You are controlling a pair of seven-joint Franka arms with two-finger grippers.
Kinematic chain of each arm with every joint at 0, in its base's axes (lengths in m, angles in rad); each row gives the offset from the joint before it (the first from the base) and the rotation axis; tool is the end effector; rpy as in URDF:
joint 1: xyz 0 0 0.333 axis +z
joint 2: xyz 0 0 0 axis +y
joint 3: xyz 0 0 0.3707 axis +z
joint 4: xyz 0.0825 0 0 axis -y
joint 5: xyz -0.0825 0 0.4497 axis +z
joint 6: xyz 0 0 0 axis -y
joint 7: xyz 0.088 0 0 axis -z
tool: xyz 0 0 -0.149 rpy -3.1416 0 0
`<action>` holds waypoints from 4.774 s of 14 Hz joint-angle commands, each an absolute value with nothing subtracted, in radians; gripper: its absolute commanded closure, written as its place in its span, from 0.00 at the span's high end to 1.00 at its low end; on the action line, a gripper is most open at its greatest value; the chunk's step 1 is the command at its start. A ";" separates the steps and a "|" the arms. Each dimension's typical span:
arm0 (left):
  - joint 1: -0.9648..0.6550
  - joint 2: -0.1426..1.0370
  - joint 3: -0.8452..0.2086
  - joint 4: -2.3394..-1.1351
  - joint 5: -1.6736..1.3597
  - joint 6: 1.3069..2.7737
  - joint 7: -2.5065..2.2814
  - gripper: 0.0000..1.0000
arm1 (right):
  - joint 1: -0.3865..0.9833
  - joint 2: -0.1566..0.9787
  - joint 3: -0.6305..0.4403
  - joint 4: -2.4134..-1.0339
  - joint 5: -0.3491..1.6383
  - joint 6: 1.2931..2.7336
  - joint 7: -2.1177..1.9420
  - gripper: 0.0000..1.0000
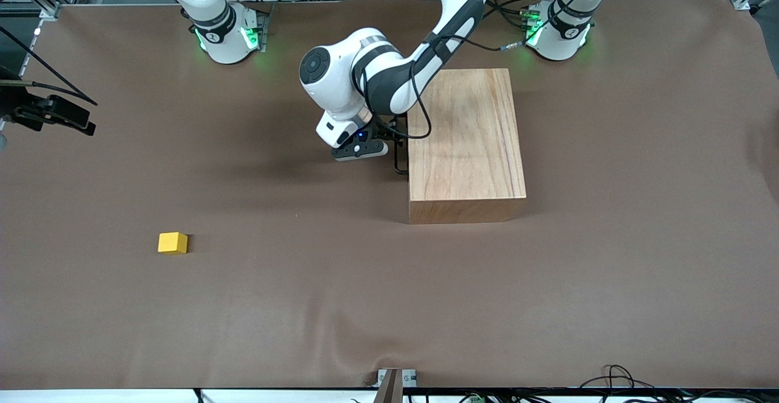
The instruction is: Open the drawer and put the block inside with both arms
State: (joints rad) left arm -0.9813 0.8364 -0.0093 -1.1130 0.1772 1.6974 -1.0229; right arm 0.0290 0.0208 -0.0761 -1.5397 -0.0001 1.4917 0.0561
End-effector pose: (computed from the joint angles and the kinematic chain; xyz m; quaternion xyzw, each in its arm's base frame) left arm 0.4756 -0.6778 0.2662 -0.9887 0.0051 -0.0024 0.1497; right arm 0.6159 -0.0286 0.6344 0.9981 -0.0516 -0.0344 0.0010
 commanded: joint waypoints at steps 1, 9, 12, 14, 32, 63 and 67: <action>-0.992 0.848 -0.002 -1.088 0.204 1.723 -1.014 1.00 | 0.044 0.029 -0.083 -1.529 -0.003 1.491 0.069 1.00; -1.012 0.851 -0.014 -1.085 0.196 1.786 -1.015 1.00 | 0.121 0.089 -0.083 -1.525 -0.005 1.643 0.071 1.00; -1.017 0.860 -0.018 -1.085 0.193 1.822 -1.015 1.00 | 0.123 0.116 -0.083 -1.525 -0.006 1.735 0.071 1.00; -1.028 0.873 -0.023 -1.083 0.193 1.842 -1.015 1.00 | 0.129 0.136 -0.083 -1.514 -0.006 1.801 0.071 1.00; -1.035 0.907 -0.031 -1.032 0.132 2.049 -1.014 1.00 | -0.051 0.471 -0.103 -1.127 0.204 1.721 0.058 1.00; -0.864 0.497 0.018 -1.072 0.109 1.647 -1.000 1.00 | 0.020 0.620 -0.098 -1.528 0.026 1.991 -0.399 1.00; -0.682 0.394 0.018 -1.086 0.109 1.473 -0.812 1.00 | 0.002 0.672 -0.103 -1.537 0.018 2.125 -0.368 1.00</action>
State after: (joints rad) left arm -0.7563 0.4668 0.0254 -1.0314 0.1139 1.5302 -0.9171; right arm 0.0239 0.6424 -0.1041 -1.5198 0.0329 2.0258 -0.3680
